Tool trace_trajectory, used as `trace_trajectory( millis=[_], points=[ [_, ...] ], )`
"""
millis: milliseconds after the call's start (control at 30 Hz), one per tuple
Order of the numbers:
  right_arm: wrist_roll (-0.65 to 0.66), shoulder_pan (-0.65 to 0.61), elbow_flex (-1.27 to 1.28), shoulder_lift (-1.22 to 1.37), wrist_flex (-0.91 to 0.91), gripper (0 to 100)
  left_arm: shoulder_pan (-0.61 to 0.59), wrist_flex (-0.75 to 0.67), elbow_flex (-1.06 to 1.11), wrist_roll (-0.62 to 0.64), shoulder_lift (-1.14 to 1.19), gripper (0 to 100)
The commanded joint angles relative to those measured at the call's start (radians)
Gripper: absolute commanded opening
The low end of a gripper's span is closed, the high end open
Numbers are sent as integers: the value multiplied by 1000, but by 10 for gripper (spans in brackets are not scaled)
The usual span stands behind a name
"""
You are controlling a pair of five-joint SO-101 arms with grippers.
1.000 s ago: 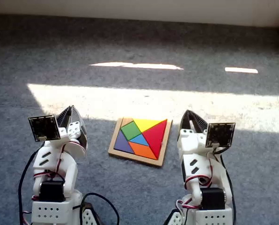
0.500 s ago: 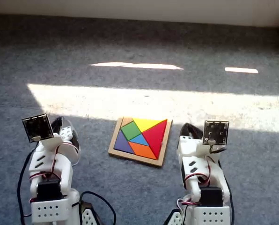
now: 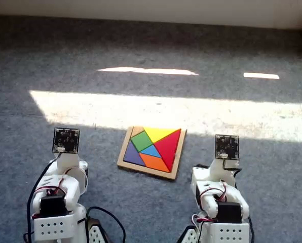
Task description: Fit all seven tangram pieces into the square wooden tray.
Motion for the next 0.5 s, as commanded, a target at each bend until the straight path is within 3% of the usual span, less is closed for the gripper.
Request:
trace_trajectory(
  millis=[0,200,467],
  points=[
    [8,38,147,-4,38,6,-16,138,19,-12,-38,43],
    [3,188,147,-4,44,6,-16,147,19,-9,-38,43],
    [3,197,147,-4,42,6,-16,147,19,-11,-38,43]
  ],
)
